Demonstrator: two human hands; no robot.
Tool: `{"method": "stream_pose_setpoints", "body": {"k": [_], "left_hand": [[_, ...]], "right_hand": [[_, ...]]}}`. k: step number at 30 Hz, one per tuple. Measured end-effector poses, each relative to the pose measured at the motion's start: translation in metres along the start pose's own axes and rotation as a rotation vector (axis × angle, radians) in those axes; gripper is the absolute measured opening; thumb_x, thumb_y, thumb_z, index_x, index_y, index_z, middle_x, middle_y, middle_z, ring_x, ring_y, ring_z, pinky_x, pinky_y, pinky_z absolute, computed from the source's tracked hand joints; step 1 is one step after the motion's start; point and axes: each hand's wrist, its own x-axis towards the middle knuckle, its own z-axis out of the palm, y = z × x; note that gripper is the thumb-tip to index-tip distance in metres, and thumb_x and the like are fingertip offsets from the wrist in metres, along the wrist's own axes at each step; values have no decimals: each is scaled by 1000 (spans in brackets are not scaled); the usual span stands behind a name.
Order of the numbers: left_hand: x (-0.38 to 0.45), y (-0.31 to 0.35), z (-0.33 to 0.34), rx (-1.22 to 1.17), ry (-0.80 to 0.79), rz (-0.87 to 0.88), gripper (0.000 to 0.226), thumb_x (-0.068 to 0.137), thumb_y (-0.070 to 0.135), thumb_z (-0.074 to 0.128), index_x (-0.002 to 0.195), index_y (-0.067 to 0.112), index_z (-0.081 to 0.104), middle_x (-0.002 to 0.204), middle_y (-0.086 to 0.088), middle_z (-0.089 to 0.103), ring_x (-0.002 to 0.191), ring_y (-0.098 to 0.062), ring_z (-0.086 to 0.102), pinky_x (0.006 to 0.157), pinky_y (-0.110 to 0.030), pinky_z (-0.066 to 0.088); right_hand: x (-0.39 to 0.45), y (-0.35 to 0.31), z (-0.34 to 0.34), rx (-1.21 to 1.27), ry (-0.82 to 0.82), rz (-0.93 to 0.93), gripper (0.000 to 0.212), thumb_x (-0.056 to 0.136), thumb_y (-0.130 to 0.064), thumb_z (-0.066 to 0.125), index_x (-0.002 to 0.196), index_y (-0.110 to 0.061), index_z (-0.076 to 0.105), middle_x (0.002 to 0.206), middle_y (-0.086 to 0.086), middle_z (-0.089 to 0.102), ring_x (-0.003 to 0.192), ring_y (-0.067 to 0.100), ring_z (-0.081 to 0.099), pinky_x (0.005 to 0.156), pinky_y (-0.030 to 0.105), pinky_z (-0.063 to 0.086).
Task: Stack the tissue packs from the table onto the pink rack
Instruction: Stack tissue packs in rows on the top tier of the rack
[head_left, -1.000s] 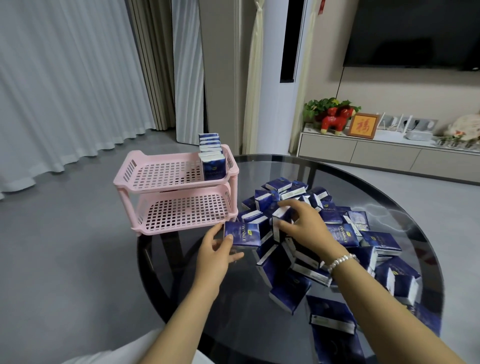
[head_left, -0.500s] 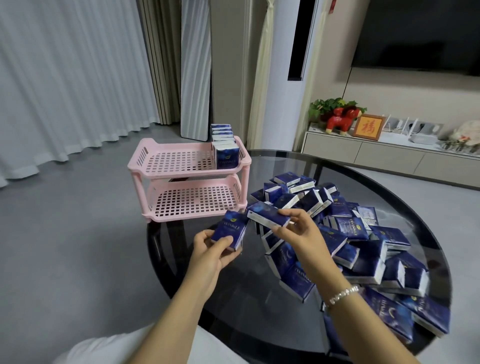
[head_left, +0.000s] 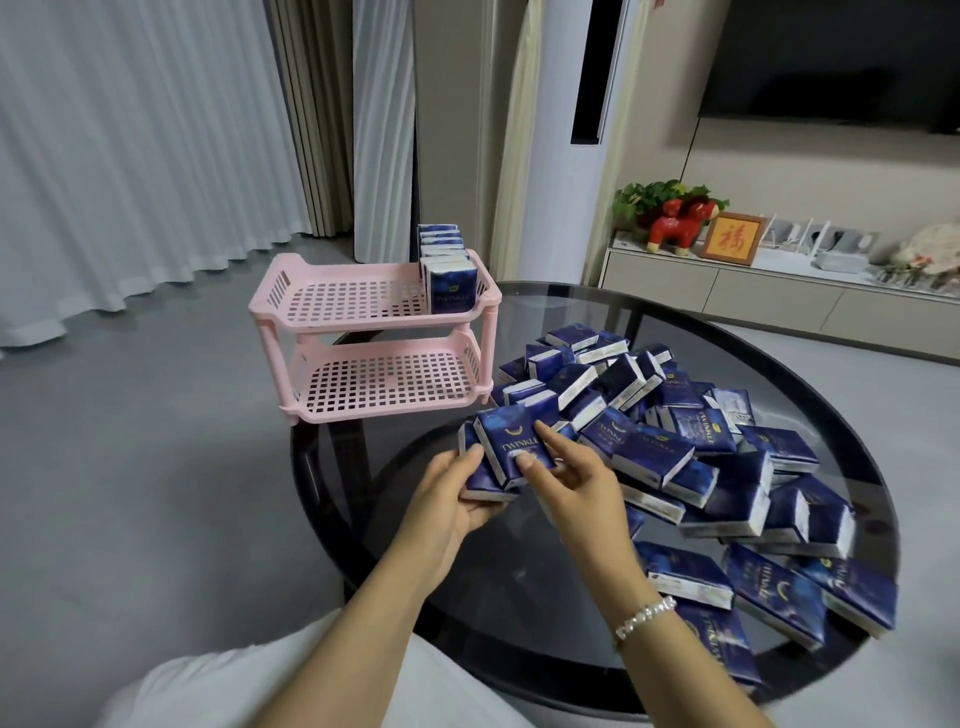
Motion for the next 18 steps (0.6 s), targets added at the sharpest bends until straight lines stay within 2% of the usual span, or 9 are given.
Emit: {"method": "stream_pose_setpoints", "body": {"k": [2,5,9,13,16,18], "left_hand": [[1,-4,3,40,17,-13,38,94,25,52,123,1,50,115,-18,67,94,-26,67,81,-38,55],[1,-6,4,117,47,6,40,92,26,56,122,1,49,117,-16,66,96,-24,67,81,-37,54],[3,-5,1,127,33,23,41,86,25,62,119,3,51,114,-14,68,98,-23,68,83,-39,55],[6,-5,-2,174,85,46,31,88,19,62,115,6,53,112,-13,67,96,-21,67,85,-41,55],[9,-3,-6,169,158,68,31,89,16,62,116,6,53,113,-11,65,98,-19,65,87,-40,54],[12,-2,-9,158,181,70,32,89,16,63,117,5,53,114,-11,65,100,-19,65,91,-43,53]], "right_hand": [[-2,1,1,-47,3,-47,45,80,-22,72,123,-19,61,100,-4,62,88,2,61,79,13,48],[-4,0,2,-125,-11,-106,47,78,-25,73,123,-22,60,96,-1,60,76,-3,56,72,8,44],[-2,0,-3,-141,-70,-98,46,77,-24,74,121,-22,62,99,1,63,84,9,60,75,14,48],[7,-8,-8,-188,-137,-90,33,81,-19,72,114,-21,67,97,-3,69,88,11,66,77,18,52],[33,-17,-23,-457,-64,-80,29,86,-16,66,114,-15,67,96,-3,71,85,8,65,80,19,51],[52,-20,-32,-676,-54,-68,28,85,-16,64,112,-6,67,99,7,71,89,18,65,81,25,49]]}}
